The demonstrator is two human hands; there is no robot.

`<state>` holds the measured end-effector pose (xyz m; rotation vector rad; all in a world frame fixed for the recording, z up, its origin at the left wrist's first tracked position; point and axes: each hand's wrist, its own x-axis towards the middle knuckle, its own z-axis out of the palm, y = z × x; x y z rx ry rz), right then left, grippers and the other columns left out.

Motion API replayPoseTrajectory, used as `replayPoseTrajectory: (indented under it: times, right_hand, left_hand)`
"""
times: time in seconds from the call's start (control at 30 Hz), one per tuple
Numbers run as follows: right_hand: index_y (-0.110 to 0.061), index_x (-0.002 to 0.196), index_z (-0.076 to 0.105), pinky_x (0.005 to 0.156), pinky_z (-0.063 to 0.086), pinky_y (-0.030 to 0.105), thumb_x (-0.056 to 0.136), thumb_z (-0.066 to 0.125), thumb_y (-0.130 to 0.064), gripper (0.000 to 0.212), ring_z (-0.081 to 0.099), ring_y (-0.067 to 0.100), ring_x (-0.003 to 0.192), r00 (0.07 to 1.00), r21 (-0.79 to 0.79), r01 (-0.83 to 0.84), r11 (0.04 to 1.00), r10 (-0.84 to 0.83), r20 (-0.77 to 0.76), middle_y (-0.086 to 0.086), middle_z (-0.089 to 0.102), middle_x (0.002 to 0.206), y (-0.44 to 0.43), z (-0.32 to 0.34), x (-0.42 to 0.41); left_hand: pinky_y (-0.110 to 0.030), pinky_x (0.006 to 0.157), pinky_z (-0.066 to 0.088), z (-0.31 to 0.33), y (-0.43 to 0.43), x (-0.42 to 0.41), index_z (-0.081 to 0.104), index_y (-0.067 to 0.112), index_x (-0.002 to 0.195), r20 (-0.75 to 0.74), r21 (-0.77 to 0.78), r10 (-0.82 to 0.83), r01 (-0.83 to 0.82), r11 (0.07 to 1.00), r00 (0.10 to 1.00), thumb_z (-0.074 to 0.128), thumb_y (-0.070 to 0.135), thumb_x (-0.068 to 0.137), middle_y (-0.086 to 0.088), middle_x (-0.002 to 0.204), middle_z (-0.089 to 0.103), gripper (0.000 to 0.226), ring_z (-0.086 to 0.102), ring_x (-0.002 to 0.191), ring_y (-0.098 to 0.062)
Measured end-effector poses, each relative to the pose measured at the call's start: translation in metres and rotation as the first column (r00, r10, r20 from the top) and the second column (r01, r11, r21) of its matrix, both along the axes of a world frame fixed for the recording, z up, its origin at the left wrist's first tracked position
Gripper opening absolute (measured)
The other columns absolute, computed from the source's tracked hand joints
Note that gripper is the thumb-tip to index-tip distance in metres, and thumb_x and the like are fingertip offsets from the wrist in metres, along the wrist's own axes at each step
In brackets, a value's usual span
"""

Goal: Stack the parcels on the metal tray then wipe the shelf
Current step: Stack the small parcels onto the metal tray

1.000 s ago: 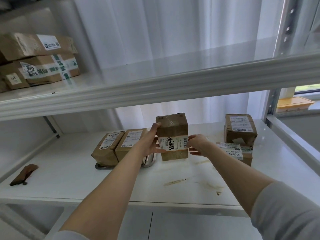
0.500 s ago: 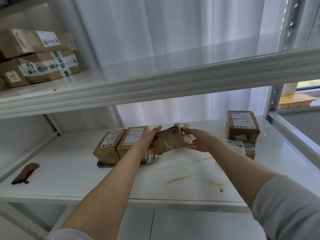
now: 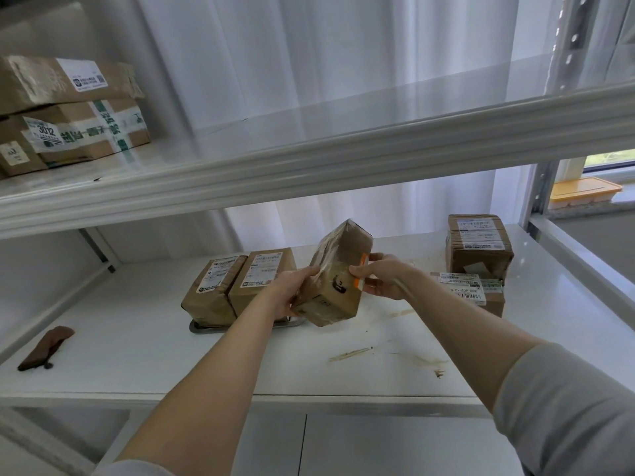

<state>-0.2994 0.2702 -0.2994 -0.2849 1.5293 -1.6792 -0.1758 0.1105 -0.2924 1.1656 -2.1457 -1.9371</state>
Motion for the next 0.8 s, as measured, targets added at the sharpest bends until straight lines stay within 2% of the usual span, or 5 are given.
replayPoseTrajectory:
  times: [0.2, 0.43, 0.57, 0.73, 0.8]
  right_hand:
    - [-0.014, 0.120, 0.050, 0.063, 0.054, 0.028, 0.083, 0.070, 0.000, 0.044, 0.064, 0.021, 0.080, 0.999, 0.039, 0.010, 0.999, -0.008, -0.044, 0.010, 0.064, 0.094, -0.001, -0.001, -0.003]
    - [-0.016, 0.124, 0.051, 0.066, 0.056, 0.029, 0.083, 0.069, 0.003, 0.049, 0.065, 0.023, 0.083, 0.998, 0.068, 0.003, 0.998, 0.002, -0.071, 0.012, 0.066, 0.098, -0.001, -0.006, -0.005]
    - [-0.015, 0.127, 0.051, 0.078, 0.057, 0.032, 0.085, 0.067, 0.002, 0.048, 0.064, 0.023, 0.087, 0.997, 0.066, 0.025, 0.998, -0.020, -0.074, 0.012, 0.065, 0.100, -0.001, -0.008, -0.005]
    - [-0.009, 0.111, 0.058, 0.070, 0.055, 0.028, 0.086, 0.069, -0.031, 0.036, 0.063, 0.019, 0.083, 0.999, -0.002, -0.035, 0.999, 0.035, -0.028, 0.006, 0.063, 0.094, 0.004, -0.001, 0.004]
    - [-0.009, 0.104, 0.059, 0.070, 0.055, 0.028, 0.082, 0.073, -0.034, 0.036, 0.065, 0.019, 0.084, 0.998, 0.002, -0.056, 0.998, 0.056, -0.025, 0.006, 0.064, 0.095, 0.005, 0.000, 0.006]
  left_hand:
    - [-0.051, 0.093, 0.049, -0.003, 0.002, -0.001, 0.061, 0.018, 0.116, 0.060, -0.065, -0.051, 0.055, 0.996, 0.997, 0.067, 0.069, 0.067, -0.005, 0.116, 0.066, 0.071, 0.059, 0.107, -0.025]
    - [-0.051, 0.092, 0.048, 0.003, 0.011, 0.000, 0.049, 0.019, 0.130, 0.058, -0.104, -0.067, 0.073, 0.992, 0.996, 0.068, 0.058, 0.074, -0.004, 0.119, 0.059, 0.071, 0.053, 0.113, -0.026]
    - [-0.043, 0.089, 0.045, 0.005, 0.016, -0.002, 0.041, 0.015, 0.137, 0.025, -0.150, -0.042, 0.045, 0.988, 0.999, 0.067, 0.053, 0.078, -0.006, 0.124, 0.057, 0.074, 0.052, 0.107, -0.023]
    - [-0.028, 0.067, 0.047, 0.004, 0.018, -0.004, 0.047, 0.009, 0.132, -0.079, -0.149, 0.014, -0.025, 0.988, 0.997, 0.072, 0.036, 0.081, -0.007, 0.114, 0.061, 0.063, 0.056, 0.087, -0.018]
    - [-0.025, 0.060, 0.047, 0.004, 0.016, -0.003, 0.050, 0.007, 0.131, -0.108, -0.161, 0.012, -0.030, 0.987, 0.994, 0.073, 0.030, 0.081, -0.007, 0.112, 0.063, 0.059, 0.058, 0.085, -0.017]
